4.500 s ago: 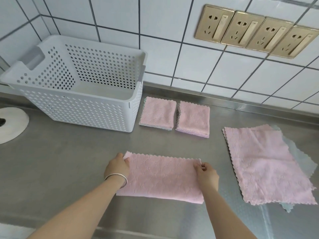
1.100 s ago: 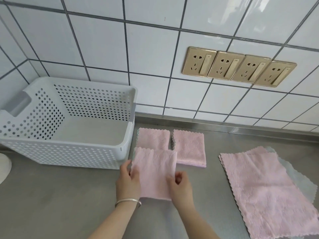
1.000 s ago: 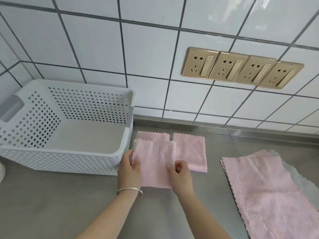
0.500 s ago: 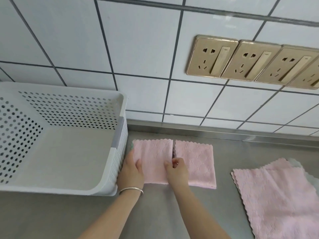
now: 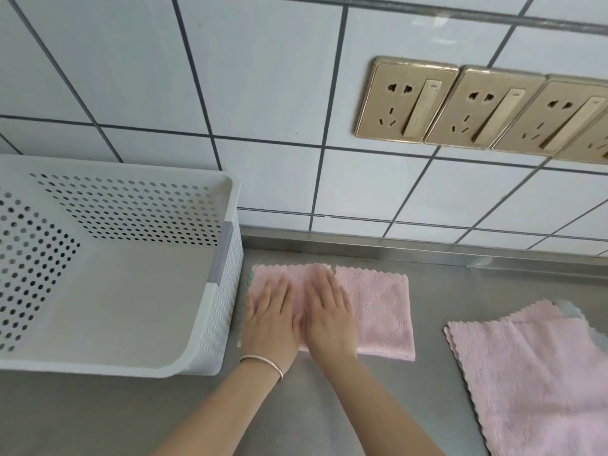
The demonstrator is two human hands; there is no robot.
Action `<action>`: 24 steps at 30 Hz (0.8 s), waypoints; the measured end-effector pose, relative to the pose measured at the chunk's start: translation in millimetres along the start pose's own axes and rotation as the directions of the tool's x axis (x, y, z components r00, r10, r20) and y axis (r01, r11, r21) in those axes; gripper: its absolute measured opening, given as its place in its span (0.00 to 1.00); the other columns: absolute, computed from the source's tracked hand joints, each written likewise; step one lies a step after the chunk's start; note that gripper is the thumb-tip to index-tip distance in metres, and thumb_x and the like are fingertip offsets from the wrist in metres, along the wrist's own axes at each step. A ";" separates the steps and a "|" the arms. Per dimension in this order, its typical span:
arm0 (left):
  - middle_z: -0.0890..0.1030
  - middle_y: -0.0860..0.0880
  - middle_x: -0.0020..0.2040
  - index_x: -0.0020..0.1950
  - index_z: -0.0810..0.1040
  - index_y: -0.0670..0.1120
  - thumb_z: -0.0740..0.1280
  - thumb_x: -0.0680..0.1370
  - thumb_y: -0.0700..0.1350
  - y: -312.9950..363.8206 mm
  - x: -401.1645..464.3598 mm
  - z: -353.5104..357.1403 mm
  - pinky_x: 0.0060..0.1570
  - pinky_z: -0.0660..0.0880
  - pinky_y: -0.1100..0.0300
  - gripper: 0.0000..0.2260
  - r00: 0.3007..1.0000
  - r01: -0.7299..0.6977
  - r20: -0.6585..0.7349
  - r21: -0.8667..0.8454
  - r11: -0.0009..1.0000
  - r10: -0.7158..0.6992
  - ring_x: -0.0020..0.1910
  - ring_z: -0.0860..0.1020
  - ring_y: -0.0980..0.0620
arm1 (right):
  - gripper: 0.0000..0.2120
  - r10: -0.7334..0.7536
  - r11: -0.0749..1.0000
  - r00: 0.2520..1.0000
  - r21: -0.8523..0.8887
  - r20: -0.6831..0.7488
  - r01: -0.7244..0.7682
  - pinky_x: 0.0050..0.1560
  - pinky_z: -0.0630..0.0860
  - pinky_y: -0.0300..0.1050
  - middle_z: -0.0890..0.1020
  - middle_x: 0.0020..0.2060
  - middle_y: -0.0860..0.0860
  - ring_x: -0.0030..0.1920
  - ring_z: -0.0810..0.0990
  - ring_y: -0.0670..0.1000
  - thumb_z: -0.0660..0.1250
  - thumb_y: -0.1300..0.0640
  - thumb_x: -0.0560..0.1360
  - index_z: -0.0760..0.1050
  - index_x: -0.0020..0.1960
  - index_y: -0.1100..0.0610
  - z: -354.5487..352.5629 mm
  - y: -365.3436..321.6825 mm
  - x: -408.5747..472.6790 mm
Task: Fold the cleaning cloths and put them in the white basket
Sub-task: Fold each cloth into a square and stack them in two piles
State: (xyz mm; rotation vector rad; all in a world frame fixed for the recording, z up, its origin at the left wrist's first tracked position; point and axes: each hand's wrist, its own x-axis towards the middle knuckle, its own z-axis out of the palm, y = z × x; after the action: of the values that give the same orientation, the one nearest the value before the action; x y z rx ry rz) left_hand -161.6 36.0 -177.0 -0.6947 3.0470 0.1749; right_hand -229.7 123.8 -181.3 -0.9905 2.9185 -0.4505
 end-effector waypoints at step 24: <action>0.80 0.47 0.53 0.56 0.73 0.48 0.63 0.66 0.50 121.9 -58.7 -5.4 0.61 0.67 0.47 0.19 0.905 -0.415 -0.164 -0.136 0.900 0.393 0.59 0.71 0.45 | 0.13 0.556 0.827 0.817 0.001 -0.154 -0.562 0.31 0.74 0.46 0.78 0.39 0.50 0.38 0.78 0.55 0.64 0.55 0.60 0.75 0.44 0.54 -59.3 176.6 -216.1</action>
State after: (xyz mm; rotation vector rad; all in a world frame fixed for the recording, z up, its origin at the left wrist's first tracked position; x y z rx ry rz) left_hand -161.4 169.8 -156.6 -0.0593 3.2943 0.4090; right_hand -168.8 402.4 -188.3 -0.0564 3.1536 -0.4356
